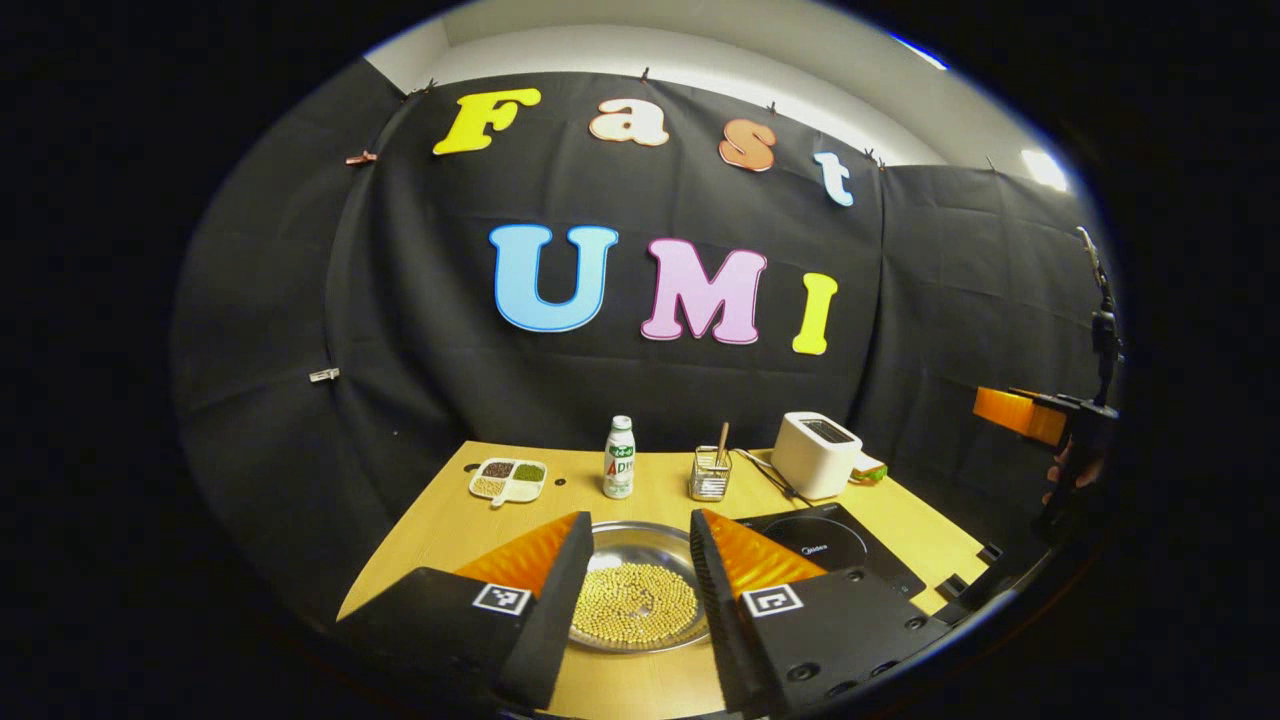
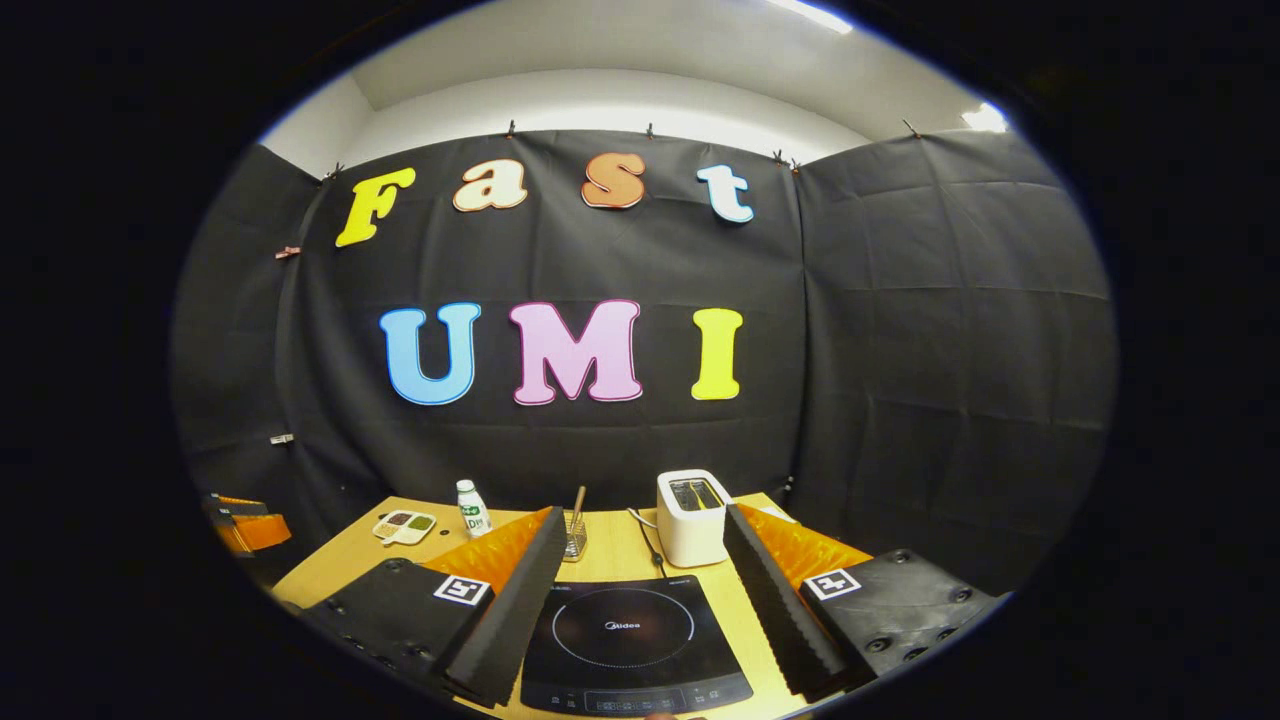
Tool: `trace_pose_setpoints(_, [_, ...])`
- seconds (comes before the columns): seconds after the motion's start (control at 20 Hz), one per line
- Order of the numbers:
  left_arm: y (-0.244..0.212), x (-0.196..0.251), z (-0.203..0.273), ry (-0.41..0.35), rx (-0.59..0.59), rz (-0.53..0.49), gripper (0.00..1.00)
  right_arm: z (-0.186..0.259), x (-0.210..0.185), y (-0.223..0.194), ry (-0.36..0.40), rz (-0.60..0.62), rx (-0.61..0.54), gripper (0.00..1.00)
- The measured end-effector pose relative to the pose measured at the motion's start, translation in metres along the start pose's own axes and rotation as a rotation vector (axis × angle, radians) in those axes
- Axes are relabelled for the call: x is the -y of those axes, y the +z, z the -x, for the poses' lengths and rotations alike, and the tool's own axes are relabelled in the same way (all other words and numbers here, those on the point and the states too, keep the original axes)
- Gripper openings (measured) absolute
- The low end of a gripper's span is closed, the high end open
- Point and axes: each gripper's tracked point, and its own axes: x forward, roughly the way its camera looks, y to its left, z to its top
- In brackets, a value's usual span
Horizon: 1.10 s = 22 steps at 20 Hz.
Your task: First push the handle of the pot to place it horizontally, then grasp the pot with both hands and set it on the induction cooktop.
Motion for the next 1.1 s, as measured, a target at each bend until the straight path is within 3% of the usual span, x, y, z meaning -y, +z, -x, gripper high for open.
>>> trace_pose_setpoints(0.15, [-0.020,0.012,-0.006,-0.054,-0.065,-0.007,0.44,-0.003,0.011,0.000,-0.009,-0.004,0.005,0.98])
trace_pose_setpoints(0.2, [-0.029,0.017,-0.008,-0.068,-0.094,-0.019,0.33,-0.006,0.015,-0.001,-0.012,-0.005,0.006,0.98])
trace_pose_setpoints(0.25, [-0.040,0.022,-0.009,-0.079,-0.127,-0.030,0.30,-0.009,0.020,-0.003,-0.013,-0.004,0.005,0.98])
trace_pose_setpoints(0.3, [-0.055,0.027,-0.013,-0.087,-0.161,-0.041,0.14,-0.012,0.024,-0.007,-0.014,-0.002,0.000,0.98])
trace_pose_setpoints(0.35, [-0.069,0.033,-0.016,-0.098,-0.198,-0.044,0.05,-0.016,0.029,-0.011,-0.014,-0.001,-0.007,0.98])
trace_pose_setpoints(0.6, [-0.152,0.067,-0.017,-0.151,-0.440,-0.033,0.05,-0.036,0.044,-0.019,0.007,-0.014,-0.033,0.98])
trace_pose_setpoints(0.85, [-0.212,0.082,-0.030,-0.175,-0.594,-0.134,0.05,-0.054,0.045,-0.016,0.055,-0.029,-0.014,0.98])
trace_pose_setpoints(0.9, [-0.223,0.081,-0.035,-0.178,-0.624,-0.166,0.05,-0.055,0.043,-0.021,0.067,-0.040,-0.023,0.94])
trace_pose_setpoints(0.95, [-0.235,0.081,-0.038,-0.181,-0.663,-0.200,0.05,-0.056,0.041,-0.026,0.081,-0.051,-0.039,0.98])
trace_pose_setpoints(1.1, [-0.251,0.086,-0.050,-0.192,-0.727,-0.220,0.05,-0.052,0.030,-0.034,0.140,-0.070,-0.075,0.98])
